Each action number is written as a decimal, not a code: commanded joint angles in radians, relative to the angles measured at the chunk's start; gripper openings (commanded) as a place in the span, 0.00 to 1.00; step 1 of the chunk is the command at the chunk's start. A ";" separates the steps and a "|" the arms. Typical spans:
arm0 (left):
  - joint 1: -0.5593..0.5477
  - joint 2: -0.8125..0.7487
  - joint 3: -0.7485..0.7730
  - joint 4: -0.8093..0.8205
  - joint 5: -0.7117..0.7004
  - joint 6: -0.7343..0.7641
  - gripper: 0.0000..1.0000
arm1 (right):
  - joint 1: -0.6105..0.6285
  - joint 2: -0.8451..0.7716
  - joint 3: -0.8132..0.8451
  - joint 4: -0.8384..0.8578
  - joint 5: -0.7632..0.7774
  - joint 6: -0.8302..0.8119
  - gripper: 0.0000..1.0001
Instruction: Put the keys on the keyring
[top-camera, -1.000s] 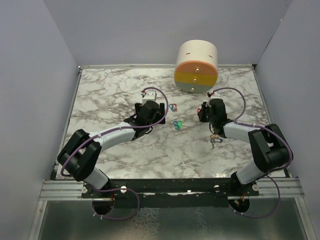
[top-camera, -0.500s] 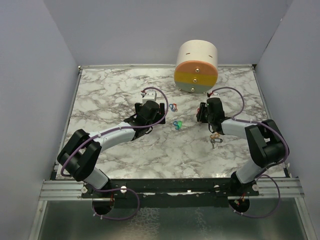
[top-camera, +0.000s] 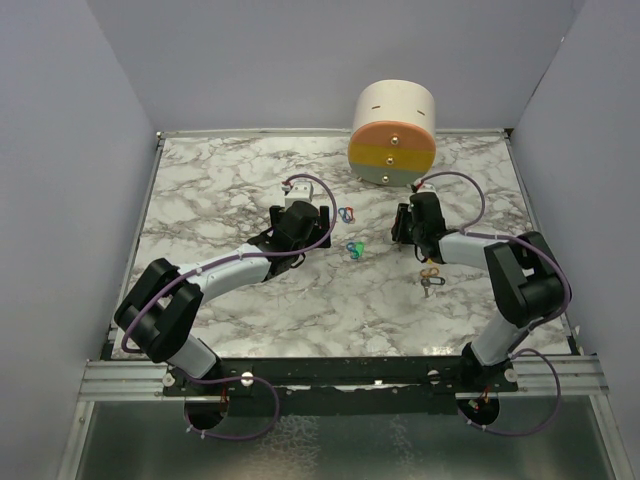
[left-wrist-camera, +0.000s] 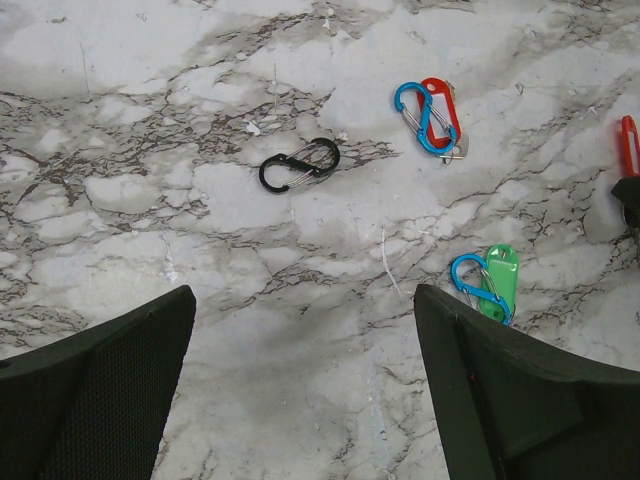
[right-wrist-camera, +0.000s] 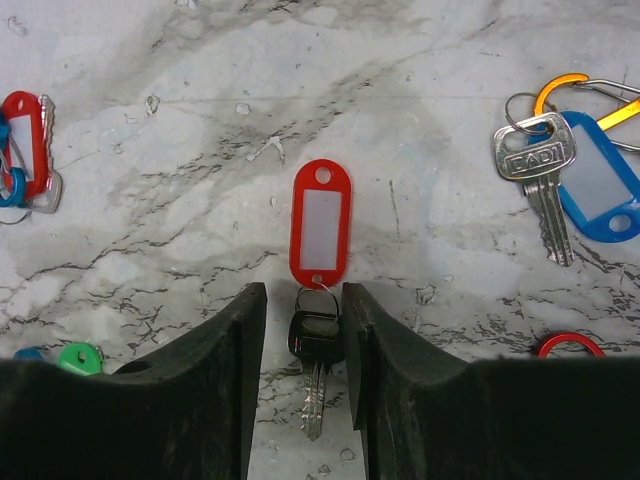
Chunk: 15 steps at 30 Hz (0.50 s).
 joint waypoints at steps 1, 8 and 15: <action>0.006 0.005 -0.001 0.020 -0.013 -0.002 0.93 | -0.006 0.025 0.035 -0.022 0.032 0.008 0.38; 0.006 0.010 0.002 0.022 -0.010 -0.002 0.93 | -0.006 0.111 0.136 -0.097 0.055 0.004 0.40; 0.010 0.009 0.001 0.022 -0.012 0.000 0.93 | -0.007 0.154 0.183 -0.146 0.086 0.013 0.40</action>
